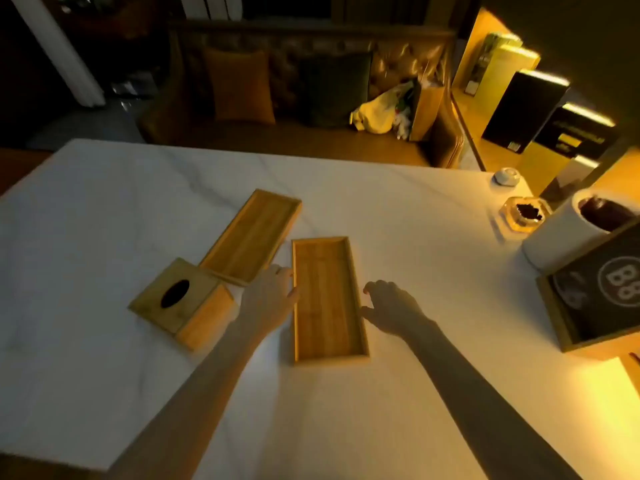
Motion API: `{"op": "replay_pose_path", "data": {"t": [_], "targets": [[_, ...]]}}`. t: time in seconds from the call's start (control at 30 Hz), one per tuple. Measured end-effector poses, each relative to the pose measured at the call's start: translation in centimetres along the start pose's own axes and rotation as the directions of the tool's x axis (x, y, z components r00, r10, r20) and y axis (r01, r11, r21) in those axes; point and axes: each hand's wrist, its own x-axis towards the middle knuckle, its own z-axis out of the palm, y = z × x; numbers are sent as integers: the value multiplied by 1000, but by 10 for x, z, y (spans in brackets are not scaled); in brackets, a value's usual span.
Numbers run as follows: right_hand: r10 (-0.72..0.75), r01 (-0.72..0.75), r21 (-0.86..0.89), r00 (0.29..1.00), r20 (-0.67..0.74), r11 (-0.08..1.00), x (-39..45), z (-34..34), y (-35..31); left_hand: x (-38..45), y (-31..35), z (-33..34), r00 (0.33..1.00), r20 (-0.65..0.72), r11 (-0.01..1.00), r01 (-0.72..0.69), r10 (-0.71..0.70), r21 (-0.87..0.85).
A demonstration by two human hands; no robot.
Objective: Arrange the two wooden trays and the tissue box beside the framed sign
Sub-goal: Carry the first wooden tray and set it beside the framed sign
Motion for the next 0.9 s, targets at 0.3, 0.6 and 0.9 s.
{"op": "replay_pose_path", "data": {"t": [0.3, 0.6, 0.9], "targets": [[201, -200, 193, 979, 16, 961, -21, 96, 12, -50, -33, 90, 992, 74, 995, 95, -97, 28], [302, -276, 305, 952, -41, 911, -19, 115, 0, -57, -31, 108, 968, 198, 985, 164, -152, -46], [422, -315, 687, 906, 13, 655, -15, 85, -5, -45, -32, 83, 928, 293, 783, 356, -231, -510]]}}
